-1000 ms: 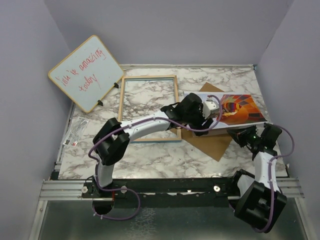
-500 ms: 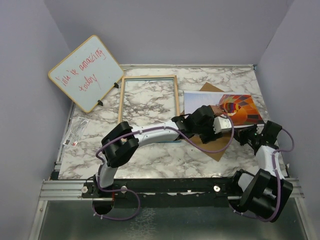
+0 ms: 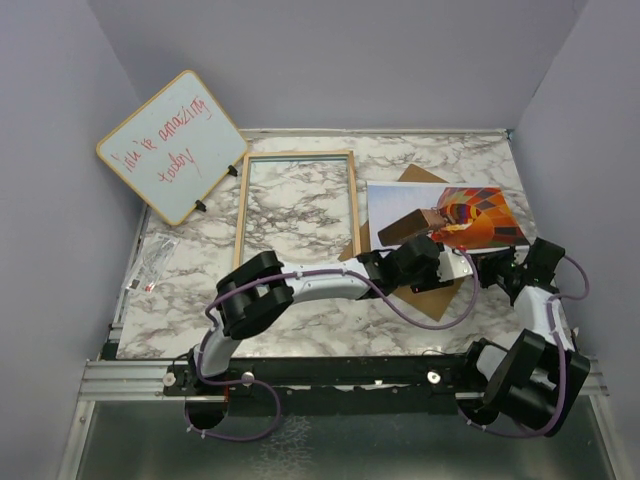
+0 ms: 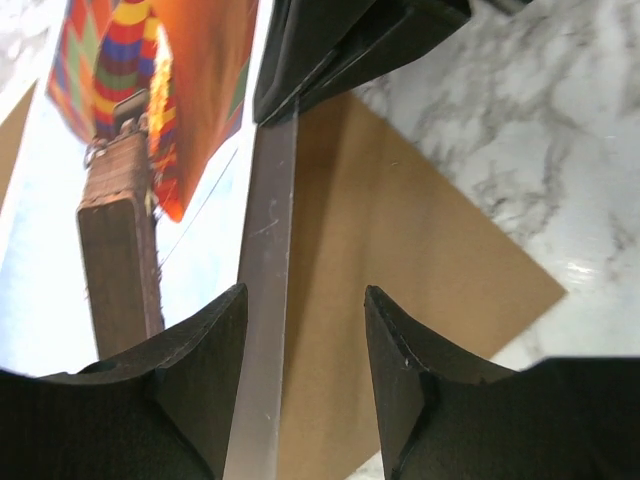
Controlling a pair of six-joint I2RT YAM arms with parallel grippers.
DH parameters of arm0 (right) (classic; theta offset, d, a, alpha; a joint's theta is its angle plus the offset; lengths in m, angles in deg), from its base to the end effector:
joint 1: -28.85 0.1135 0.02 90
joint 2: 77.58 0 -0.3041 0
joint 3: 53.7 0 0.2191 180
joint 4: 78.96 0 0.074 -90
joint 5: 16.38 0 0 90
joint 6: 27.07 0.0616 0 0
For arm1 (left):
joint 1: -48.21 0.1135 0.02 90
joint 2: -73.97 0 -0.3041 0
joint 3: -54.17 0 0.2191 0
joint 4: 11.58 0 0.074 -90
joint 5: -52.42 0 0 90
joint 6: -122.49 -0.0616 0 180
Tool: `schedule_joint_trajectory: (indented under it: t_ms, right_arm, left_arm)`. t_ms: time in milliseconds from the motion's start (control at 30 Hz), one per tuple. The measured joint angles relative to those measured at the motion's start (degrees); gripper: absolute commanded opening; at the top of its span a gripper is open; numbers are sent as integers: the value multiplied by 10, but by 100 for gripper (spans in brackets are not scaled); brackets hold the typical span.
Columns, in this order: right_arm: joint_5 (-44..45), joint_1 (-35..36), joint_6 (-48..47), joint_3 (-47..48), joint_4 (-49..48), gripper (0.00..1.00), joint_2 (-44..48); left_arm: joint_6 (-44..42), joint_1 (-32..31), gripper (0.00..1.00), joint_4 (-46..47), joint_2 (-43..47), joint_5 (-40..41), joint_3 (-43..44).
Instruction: Put the photo into the frame
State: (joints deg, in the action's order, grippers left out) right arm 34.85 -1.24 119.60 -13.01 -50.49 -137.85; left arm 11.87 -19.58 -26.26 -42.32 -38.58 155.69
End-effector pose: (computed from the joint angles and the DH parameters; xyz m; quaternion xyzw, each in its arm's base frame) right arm 0.1554 -0.0454 0.2134 0.5186 0.7218 0.3792 0.2574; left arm 0.1822 -0.4491 0.2636 0.6053 0.6160 -0.2086 0.4590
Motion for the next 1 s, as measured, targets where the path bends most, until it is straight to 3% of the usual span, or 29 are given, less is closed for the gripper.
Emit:
schedule_joint_trajectory:
  t_ms: [167, 267, 467, 667, 967, 1000]
  right_arm:
    - [0, 0, 7, 4, 0, 0, -3]
    - [0, 0, 12, 4, 0, 1, -7]
    - [-1, 0, 20, 7, 0, 1, -12]
    - [-4, 0, 27, 13, 1, 1, -14]
    - [-5, 0, 43, 25, 10, 1, -14]
    - [-5, 0, 45, 29, 12, 0, -14]
  left_arm:
    - [-7, -10, 41, 36, -13, 97, -18]
    - [-12, -10, 29, 50, -19, 129, -21]
    - [-10, -10, 19, 60, -24, 149, -21]
    - [-9, -13, 0, 62, -30, 154, -21]
    - [-13, -13, 0, 46, -34, 154, -3]
    - [-14, -13, 4, 41, -34, 154, 2]
